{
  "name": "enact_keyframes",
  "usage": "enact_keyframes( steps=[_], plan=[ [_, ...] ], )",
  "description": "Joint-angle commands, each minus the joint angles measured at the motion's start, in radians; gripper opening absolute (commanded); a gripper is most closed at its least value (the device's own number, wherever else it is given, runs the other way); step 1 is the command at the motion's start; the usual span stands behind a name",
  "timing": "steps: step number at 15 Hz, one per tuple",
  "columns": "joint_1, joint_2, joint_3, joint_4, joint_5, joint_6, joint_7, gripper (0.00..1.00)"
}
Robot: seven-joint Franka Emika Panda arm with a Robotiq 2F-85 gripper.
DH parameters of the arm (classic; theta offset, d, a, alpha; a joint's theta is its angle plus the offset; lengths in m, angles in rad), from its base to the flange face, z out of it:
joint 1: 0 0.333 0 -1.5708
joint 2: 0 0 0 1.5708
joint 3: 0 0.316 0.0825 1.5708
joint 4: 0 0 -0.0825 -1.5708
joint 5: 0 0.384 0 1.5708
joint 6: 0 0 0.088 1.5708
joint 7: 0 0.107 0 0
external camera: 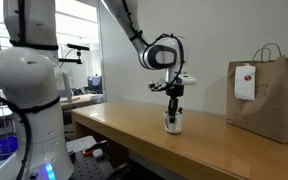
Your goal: Move the white mug to the left, remove the black marker from the white mug
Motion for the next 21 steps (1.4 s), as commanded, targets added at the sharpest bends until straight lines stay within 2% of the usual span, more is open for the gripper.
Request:
enact_keyframes(
  steps=[1,3,9,15,21],
  plan=[
    [0.033,-0.018,-0.008,0.022,-0.033,-0.039,-0.021,0.02],
    [0.056,-0.031,0.001,0.037,-0.074,-0.080,-0.017,0.03],
    [0.136,-0.031,0.060,0.095,-0.146,-0.083,-0.056,0.03],
    [0.184,0.075,0.123,0.230,-0.065,-0.087,-0.267,0.03],
    [0.195,0.215,0.185,0.384,0.007,-0.137,-0.460,0.03]
  ],
)
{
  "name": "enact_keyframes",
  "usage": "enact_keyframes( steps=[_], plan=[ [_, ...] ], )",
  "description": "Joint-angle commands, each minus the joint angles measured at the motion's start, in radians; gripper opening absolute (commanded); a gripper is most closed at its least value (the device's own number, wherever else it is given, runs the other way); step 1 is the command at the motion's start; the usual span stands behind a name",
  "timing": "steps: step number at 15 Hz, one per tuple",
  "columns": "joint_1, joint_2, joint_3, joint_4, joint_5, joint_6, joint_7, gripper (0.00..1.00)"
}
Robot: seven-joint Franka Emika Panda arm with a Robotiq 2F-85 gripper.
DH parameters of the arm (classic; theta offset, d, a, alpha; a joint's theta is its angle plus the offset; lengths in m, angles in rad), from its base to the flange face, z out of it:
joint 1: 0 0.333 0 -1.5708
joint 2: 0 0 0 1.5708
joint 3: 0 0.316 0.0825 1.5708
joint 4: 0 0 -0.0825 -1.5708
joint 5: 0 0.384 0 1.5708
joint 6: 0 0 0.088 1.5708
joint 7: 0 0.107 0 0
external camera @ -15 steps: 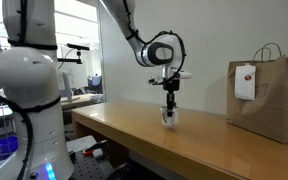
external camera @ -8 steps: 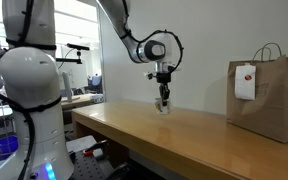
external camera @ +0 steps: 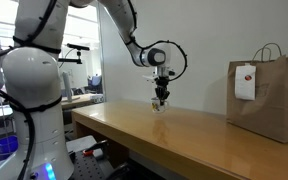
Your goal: Move the white mug to the left, remove the black marker from the white mug
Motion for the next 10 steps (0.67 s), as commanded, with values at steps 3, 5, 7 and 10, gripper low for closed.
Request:
enact_keyframes(
  steps=[3,5,7,10],
  plan=[
    [0.000,0.090,0.051,0.134,0.070,-0.108,-0.171,0.03],
    [0.013,0.107,0.057,0.146,0.052,-0.103,-0.187,0.03],
    [0.025,0.119,0.057,0.147,0.028,-0.094,-0.206,0.03],
    [0.047,0.133,0.046,0.136,-0.024,-0.082,-0.210,0.03]
  ],
)
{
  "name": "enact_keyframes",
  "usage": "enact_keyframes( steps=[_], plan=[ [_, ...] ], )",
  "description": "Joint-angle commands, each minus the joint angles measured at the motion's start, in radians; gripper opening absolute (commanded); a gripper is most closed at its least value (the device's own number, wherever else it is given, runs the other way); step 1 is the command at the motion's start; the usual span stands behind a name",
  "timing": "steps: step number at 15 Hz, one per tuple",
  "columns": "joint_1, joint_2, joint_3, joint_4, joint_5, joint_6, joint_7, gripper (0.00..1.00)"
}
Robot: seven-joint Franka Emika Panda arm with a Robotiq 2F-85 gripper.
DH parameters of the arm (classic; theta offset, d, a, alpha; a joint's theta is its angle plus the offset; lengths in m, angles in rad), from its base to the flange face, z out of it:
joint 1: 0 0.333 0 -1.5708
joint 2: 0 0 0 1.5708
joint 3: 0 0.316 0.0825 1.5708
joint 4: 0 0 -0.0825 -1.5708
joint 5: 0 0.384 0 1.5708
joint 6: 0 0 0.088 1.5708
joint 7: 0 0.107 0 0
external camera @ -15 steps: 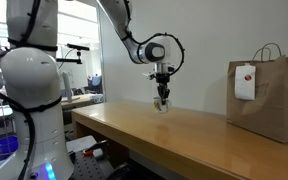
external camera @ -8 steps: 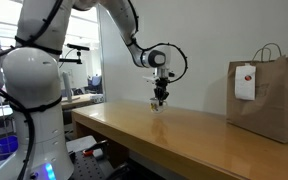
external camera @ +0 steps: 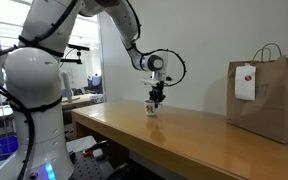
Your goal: Move the white mug to the left, remove the black marker from the white mug
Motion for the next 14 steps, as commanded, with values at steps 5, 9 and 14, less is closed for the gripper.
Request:
enact_keyframes(
  steps=[5,9,14],
  plan=[
    [0.026,-0.007,-0.007,-0.007,-0.080,0.010,-0.032,0.37],
    [0.013,-0.068,0.010,-0.038,-0.060,-0.022,-0.100,0.66],
    [0.005,-0.198,0.023,-0.104,-0.067,-0.095,-0.271,0.99]
  ],
)
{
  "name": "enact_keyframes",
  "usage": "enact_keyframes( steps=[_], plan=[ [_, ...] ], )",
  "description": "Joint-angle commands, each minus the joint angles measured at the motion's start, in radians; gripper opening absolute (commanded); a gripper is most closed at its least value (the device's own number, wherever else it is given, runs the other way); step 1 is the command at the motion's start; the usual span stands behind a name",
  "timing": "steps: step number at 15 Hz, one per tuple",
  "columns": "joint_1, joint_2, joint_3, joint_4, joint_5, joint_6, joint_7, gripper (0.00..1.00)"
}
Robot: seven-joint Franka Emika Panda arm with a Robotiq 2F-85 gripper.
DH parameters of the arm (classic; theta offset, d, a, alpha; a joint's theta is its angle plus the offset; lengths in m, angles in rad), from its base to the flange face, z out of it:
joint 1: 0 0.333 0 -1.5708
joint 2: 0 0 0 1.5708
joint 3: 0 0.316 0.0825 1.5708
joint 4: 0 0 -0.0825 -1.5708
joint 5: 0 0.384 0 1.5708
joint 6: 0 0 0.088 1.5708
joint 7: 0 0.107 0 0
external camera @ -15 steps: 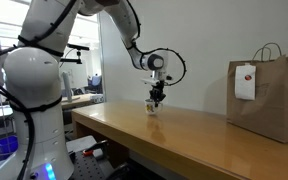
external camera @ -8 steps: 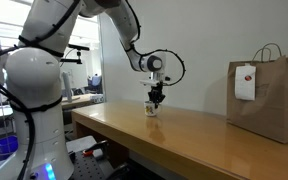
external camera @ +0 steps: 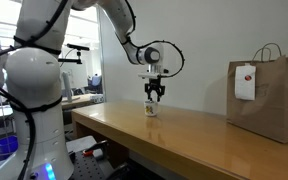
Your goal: Move the white mug to the left, remove the black marker from the white mug
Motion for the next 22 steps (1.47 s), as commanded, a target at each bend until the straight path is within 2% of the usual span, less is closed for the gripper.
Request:
enact_keyframes(
  steps=[1,3,4,5,6,10,14,16,17,19,22],
  plan=[
    [-0.012,-0.111,0.021,-0.077,-0.010,-0.046,-0.178,1.00],
    [0.000,-0.145,0.026,-0.100,-0.026,-0.047,-0.252,0.97],
    [0.005,-0.151,0.031,-0.106,-0.027,-0.046,-0.286,0.88],
    [0.011,-0.152,0.037,-0.109,-0.030,-0.048,-0.317,0.73],
    [0.017,-0.147,0.041,-0.108,-0.042,-0.048,-0.332,0.64],
    [0.022,-0.107,0.045,-0.080,-0.063,-0.038,-0.377,0.46],
    [0.007,-0.063,0.040,-0.033,-0.052,-0.029,-0.428,0.44],
    [-0.003,-0.024,0.042,0.011,-0.048,-0.036,-0.456,0.57],
    [-0.007,0.000,0.045,0.036,-0.045,-0.042,-0.469,0.58],
    [-0.013,0.041,0.052,0.079,-0.042,-0.048,-0.494,0.66],
    [-0.016,0.099,0.069,0.136,-0.039,-0.060,-0.524,0.63]
  ],
)
